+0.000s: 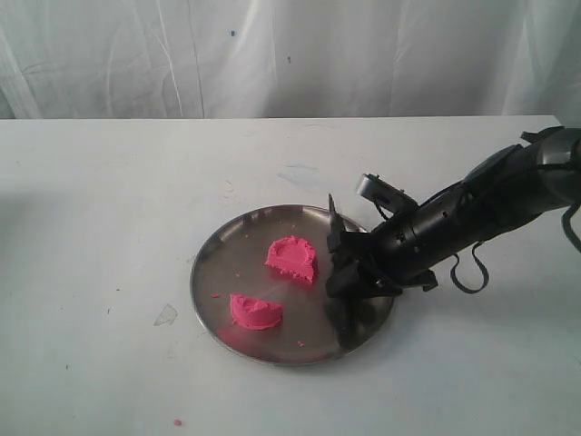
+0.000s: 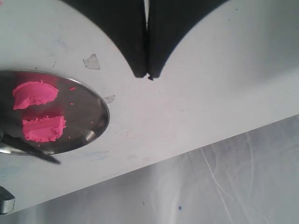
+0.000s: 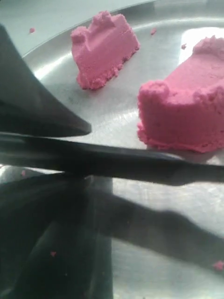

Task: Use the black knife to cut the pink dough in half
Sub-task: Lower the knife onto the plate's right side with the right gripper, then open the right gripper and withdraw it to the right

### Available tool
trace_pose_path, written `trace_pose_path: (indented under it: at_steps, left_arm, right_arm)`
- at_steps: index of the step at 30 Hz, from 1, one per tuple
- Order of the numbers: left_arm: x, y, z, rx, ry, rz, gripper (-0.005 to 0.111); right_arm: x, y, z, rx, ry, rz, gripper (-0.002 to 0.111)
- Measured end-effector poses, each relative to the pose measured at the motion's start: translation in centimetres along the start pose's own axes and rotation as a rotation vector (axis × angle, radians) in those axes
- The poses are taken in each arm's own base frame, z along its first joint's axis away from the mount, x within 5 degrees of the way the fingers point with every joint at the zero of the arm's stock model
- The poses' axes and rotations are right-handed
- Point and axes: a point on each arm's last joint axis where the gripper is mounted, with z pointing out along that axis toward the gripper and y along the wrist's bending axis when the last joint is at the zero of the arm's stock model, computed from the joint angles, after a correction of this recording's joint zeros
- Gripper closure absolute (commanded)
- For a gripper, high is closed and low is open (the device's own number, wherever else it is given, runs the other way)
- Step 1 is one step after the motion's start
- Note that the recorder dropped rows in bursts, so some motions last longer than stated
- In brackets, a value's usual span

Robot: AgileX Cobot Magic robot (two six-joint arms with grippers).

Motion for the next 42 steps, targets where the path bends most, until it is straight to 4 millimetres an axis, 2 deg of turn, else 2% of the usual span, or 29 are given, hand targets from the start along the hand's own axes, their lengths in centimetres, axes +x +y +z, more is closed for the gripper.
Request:
trace_pose_path:
  at_steps: [11,18,22,25,31,33,34,35,38,42]
  left_arm:
    - [0.0,0.0,0.0,0.0,0.0,0.0,0.107]
    - [0.0,0.0,0.0,0.001,0.002,0.0,0.107]
    - [0.0,0.0,0.0,0.001,0.002,0.0,0.107]
    - [0.0,0.0,0.0,0.001,0.002,0.0,0.107]
    - [0.1,0.0,0.0,0.005,0.006,0.0,0.107]
    - [0.1,0.0,0.0,0.005,0.006,0.0,0.107]
    - [0.1,0.0,0.0,0.005,0.006,0.0,0.107]
    - [0.1,0.0,0.0,0.005,0.006,0.0,0.107]
    - [0.1,0.0,0.0,0.005,0.006,0.0,0.107]
    - [0.1,0.0,0.0,0.005,0.006,0.0,0.107]
  right_arm:
    - [-0.1,0.6,-0.6,-0.02,-0.006,0.008,0.072]
    - [-0.4,2.6,-4.1,0.003,-0.1,-0.061,0.072]
    - [0.8,3.9,-6.6,0.02,-0.147,-0.104,0.073]
    - [1.9,5.4,-8.7,0.025,-0.198,-0.168,0.08]
    - [5.1,8.9,-14.1,0.051,-0.392,-0.298,0.108]
    - [6.7,10.2,-16.3,0.062,-0.491,-0.338,0.108]
    - [8.5,11.5,-18.3,0.065,-0.583,-0.385,0.108]
    - [9.5,12.1,-19.2,0.064,-0.627,-0.406,0.108]
    - [12.5,13.5,-21.4,0.059,-0.733,-0.472,0.108]
    - [16.4,14.6,-23.2,0.048,-0.829,-0.554,0.108]
